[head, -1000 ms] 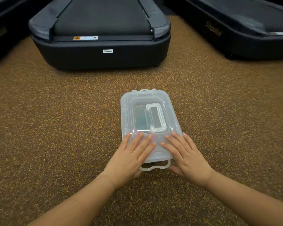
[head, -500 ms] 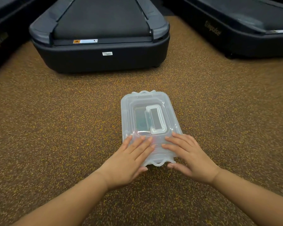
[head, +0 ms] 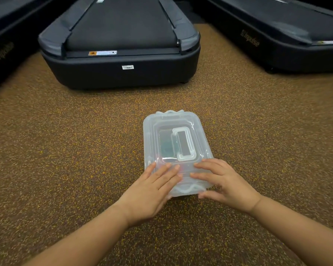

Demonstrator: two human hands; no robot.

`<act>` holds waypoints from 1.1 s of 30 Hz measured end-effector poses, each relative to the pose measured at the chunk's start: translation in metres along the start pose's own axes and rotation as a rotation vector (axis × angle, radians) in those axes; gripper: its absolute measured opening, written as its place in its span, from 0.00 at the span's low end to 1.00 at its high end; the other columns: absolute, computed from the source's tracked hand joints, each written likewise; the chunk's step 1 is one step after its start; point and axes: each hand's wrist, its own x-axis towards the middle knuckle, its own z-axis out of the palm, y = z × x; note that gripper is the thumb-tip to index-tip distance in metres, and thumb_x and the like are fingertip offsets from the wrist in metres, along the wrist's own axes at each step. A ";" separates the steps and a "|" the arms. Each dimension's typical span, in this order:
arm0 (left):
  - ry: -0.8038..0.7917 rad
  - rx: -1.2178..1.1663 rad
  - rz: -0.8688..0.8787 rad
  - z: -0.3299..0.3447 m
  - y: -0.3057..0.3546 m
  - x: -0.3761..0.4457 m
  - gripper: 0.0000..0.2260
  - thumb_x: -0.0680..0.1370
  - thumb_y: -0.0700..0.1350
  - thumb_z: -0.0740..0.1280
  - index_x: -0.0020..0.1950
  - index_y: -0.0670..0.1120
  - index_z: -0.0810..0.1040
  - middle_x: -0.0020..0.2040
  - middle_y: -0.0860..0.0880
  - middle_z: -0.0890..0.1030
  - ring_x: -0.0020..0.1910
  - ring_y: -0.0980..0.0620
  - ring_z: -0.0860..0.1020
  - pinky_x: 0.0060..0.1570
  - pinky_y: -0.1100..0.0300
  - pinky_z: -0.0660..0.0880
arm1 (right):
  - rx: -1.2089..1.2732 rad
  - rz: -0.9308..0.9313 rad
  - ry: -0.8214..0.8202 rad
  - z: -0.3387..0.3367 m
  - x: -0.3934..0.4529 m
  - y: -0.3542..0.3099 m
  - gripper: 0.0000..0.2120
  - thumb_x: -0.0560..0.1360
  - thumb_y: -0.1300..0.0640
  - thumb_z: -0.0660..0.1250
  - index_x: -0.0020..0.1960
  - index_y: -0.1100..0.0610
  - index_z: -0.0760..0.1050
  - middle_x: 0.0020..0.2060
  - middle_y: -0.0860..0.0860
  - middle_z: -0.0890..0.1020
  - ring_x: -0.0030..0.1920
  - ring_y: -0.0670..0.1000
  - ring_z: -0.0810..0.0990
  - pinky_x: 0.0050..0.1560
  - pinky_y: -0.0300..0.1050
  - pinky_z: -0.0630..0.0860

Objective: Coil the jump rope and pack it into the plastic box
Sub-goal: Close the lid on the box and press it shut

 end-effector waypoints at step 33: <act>0.128 -1.259 -1.299 -0.048 -0.057 0.014 0.09 0.77 0.35 0.61 0.49 0.47 0.78 0.48 0.45 0.82 0.47 0.44 0.81 0.48 0.52 0.80 | 0.645 0.893 -0.001 -0.002 0.091 -0.039 0.15 0.75 0.58 0.60 0.58 0.47 0.77 0.49 0.46 0.84 0.49 0.51 0.83 0.53 0.57 0.80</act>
